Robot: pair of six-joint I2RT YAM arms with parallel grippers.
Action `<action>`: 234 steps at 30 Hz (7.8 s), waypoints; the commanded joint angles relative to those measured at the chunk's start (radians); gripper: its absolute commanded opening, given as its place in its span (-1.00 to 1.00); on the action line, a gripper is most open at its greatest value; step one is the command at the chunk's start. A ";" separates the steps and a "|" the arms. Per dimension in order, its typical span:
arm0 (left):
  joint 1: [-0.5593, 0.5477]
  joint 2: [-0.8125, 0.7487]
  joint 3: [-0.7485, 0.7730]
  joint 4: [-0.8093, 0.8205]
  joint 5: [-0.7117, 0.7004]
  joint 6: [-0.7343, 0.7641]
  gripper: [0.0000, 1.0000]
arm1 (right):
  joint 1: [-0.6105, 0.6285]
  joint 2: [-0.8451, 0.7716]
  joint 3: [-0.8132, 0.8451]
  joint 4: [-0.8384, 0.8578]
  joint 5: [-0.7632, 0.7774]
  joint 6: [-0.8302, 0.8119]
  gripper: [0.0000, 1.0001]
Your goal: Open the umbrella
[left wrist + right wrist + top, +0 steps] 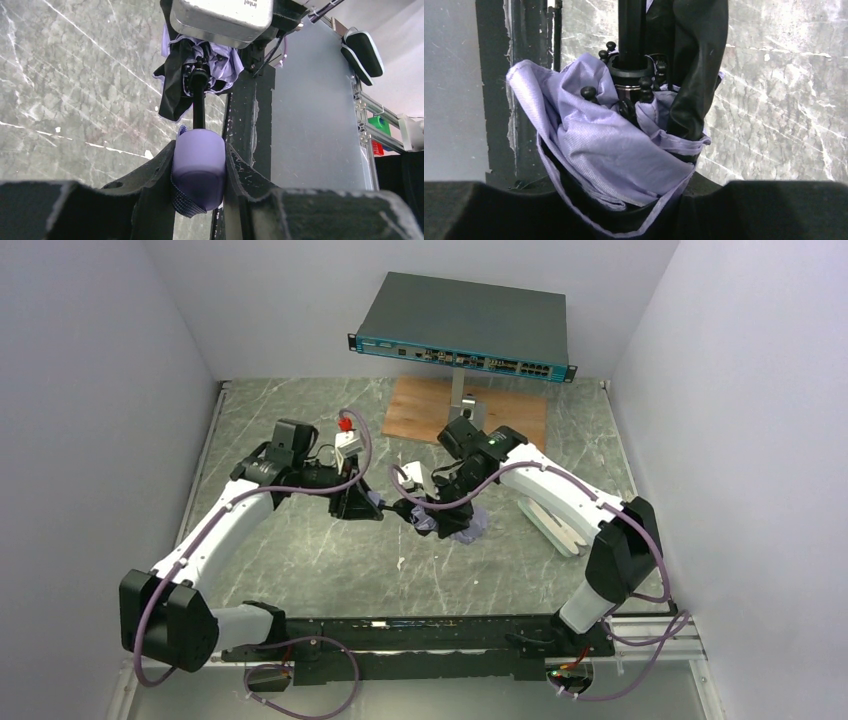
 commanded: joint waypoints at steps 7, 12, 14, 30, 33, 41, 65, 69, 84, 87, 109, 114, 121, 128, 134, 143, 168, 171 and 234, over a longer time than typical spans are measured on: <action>0.390 0.012 0.217 -0.448 0.074 0.405 -1.00 | -0.388 -0.037 -0.356 -0.093 0.193 -0.470 -1.00; 0.568 0.074 0.314 -0.745 0.083 0.690 -1.00 | -0.628 0.002 -0.394 -0.129 0.322 -0.620 -1.00; 0.590 0.098 0.333 -0.789 0.099 0.742 -1.00 | -0.638 0.013 -0.358 -0.145 0.304 -0.619 -1.00; 0.591 -0.072 0.344 -0.231 0.008 0.304 0.98 | -0.446 0.023 -0.243 -0.202 0.133 -0.456 -1.00; 0.585 -0.169 0.297 -0.026 -0.057 0.265 0.99 | -0.419 0.048 -0.193 -0.225 0.078 -0.401 -1.00; 0.103 -0.252 0.177 -0.153 -0.338 0.717 0.99 | -0.338 0.229 0.112 -0.404 -0.238 -0.172 -1.00; -0.390 -0.013 0.084 -0.039 -0.846 0.916 -0.62 | -0.149 0.265 0.291 -0.405 -0.459 -0.044 -0.72; -0.383 -0.059 0.048 0.013 -0.828 0.807 -1.00 | -0.160 0.237 0.293 -0.395 -0.454 -0.041 -0.10; -0.204 -0.150 0.018 0.054 -0.607 0.632 -1.00 | -0.319 0.005 0.097 -0.068 -0.390 0.176 0.99; -0.200 -0.135 0.037 0.035 -0.569 0.608 -1.00 | -0.300 -0.033 0.069 0.038 -0.409 0.237 0.99; -0.098 0.070 0.271 -0.206 -0.176 0.506 -1.00 | -0.193 -0.301 -0.209 0.382 -0.315 0.147 0.23; -0.088 0.063 0.268 -0.150 -0.233 0.443 -0.37 | -0.192 -0.295 -0.188 0.390 -0.342 0.199 -1.00; -0.091 -0.116 0.222 0.137 -0.307 0.374 0.41 | -0.179 -0.211 -0.107 0.336 -0.268 0.396 -1.00; -0.332 -0.083 0.301 -0.042 -0.357 0.615 -0.09 | -0.149 -0.206 -0.115 0.367 -0.210 0.497 -1.00; -0.450 -0.048 0.266 0.002 -0.457 0.648 -0.13 | -0.143 -0.218 -0.109 0.372 -0.211 0.493 -1.00; -0.458 -0.021 0.198 -0.023 -0.531 0.665 -0.09 | -0.142 -0.259 -0.122 0.379 -0.208 0.463 -1.00; -0.440 -0.016 0.154 0.099 -0.700 0.578 0.09 | -0.135 -0.273 -0.130 0.383 -0.217 0.409 -1.00; -0.438 -0.014 0.157 0.095 -0.682 0.587 0.06 | -0.136 -0.270 -0.129 0.388 -0.217 0.411 -1.00; -0.348 -0.155 0.202 -0.031 -0.459 0.442 0.47 | -0.353 -0.149 -0.097 0.380 -0.439 0.582 -1.00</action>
